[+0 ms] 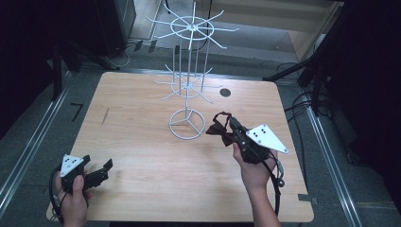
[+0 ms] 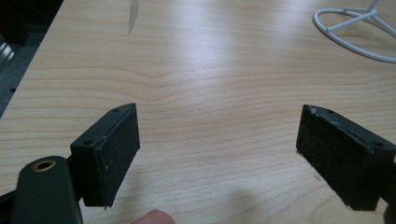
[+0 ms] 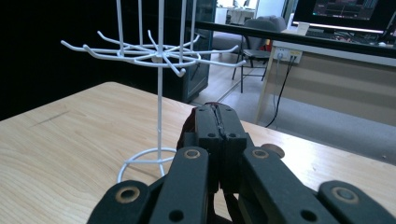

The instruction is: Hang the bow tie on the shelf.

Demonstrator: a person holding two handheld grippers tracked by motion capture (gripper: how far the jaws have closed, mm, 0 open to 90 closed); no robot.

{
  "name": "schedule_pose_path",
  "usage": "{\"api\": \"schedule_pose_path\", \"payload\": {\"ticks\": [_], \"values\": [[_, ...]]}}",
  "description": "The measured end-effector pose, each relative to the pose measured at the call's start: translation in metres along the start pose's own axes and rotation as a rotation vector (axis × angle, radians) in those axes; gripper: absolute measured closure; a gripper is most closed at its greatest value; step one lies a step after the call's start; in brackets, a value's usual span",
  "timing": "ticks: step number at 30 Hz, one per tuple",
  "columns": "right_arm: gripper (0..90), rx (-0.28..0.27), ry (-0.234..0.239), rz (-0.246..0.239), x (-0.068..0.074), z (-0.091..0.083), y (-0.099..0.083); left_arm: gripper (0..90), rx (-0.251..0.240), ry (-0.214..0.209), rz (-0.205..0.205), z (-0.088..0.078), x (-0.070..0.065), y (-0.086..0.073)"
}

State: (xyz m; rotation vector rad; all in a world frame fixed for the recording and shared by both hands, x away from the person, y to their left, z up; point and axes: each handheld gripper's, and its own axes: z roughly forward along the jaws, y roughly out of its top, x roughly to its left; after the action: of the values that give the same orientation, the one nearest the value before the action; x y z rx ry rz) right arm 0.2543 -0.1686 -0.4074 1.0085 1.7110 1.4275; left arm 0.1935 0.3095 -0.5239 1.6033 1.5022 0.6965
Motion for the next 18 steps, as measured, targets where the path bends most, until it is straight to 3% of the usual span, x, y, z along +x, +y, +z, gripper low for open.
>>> {"api": "schedule_pose_path", "payload": {"ticks": [18], "values": [[90.0, -0.025, 0.04, -0.023, 0.012, 0.012, 0.019, 14.2, 0.004, 0.001, 0.008, 0.0, 0.0, 0.0]]}}
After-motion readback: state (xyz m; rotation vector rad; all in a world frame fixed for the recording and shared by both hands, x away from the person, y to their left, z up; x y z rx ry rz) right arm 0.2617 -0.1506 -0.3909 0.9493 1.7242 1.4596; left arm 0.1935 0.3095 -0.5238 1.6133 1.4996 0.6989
